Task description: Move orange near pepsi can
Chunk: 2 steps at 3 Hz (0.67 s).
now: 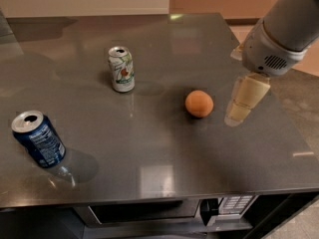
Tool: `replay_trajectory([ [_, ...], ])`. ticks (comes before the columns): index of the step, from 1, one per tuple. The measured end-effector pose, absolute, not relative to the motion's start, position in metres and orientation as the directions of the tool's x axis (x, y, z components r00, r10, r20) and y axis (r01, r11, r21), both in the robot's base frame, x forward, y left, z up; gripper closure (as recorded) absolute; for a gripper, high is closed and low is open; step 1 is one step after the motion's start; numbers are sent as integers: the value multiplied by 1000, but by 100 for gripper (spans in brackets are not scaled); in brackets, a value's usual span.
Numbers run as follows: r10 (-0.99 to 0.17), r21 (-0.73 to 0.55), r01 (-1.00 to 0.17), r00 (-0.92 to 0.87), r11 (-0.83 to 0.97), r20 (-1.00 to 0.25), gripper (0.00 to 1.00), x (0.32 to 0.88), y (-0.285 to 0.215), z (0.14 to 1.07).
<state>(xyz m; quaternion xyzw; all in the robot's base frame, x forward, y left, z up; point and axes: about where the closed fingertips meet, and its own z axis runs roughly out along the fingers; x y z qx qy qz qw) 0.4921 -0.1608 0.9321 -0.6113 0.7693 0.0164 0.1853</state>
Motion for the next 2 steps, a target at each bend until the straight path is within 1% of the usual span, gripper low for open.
replay_trajectory([
  [2,-920,-164,-958,-165,235,-355,0,512,-129,892],
])
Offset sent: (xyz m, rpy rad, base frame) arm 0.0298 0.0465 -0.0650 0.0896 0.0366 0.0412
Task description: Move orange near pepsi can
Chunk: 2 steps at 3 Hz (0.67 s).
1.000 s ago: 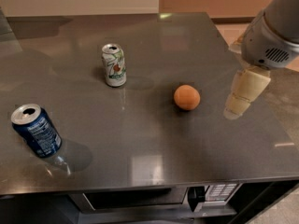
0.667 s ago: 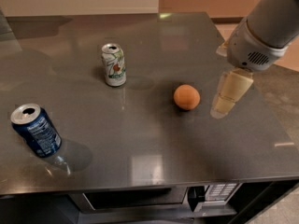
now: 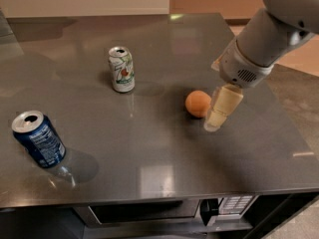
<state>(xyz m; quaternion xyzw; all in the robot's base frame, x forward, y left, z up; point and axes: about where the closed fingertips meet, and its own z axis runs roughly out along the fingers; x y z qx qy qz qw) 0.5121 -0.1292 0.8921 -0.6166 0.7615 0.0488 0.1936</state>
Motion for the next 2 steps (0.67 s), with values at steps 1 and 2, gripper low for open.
replay_trajectory([
  [1,-917,-158,-961,-157,228,-367,0,519,-120,875],
  [2,-917,-151,-963,-157,225,-366,0,524,-116,861],
])
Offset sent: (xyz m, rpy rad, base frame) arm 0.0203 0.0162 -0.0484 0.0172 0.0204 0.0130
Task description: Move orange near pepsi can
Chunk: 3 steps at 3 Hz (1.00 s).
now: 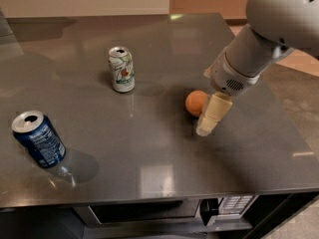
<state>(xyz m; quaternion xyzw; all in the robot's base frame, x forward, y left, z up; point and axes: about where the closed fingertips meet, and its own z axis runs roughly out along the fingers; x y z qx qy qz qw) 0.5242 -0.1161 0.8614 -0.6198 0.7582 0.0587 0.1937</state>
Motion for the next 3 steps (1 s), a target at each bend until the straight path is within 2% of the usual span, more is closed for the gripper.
replay_trajectory([
  [1,-918,-143,-966,-152,217,-366,17,527,-115,854],
  [3,-921,-126,-974,-133,191,-367,64,529,-112,853],
])
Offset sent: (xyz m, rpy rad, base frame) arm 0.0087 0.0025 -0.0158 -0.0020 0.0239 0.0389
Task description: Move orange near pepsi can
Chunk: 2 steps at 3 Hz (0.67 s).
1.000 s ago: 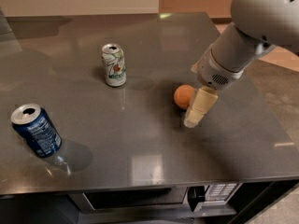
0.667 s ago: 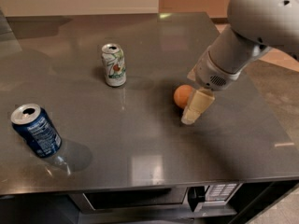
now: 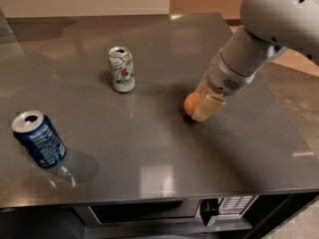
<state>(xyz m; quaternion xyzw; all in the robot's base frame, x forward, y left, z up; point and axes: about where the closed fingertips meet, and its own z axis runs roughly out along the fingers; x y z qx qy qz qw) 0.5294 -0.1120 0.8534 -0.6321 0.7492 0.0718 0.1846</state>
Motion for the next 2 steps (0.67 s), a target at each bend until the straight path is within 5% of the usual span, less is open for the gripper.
replay_trajectory([
  [1,-915,-114,-982,-92,148,-392,87,521,-93,874],
  [2,-908,-113,-990,-25,79,-418,100,502,-58,894],
])
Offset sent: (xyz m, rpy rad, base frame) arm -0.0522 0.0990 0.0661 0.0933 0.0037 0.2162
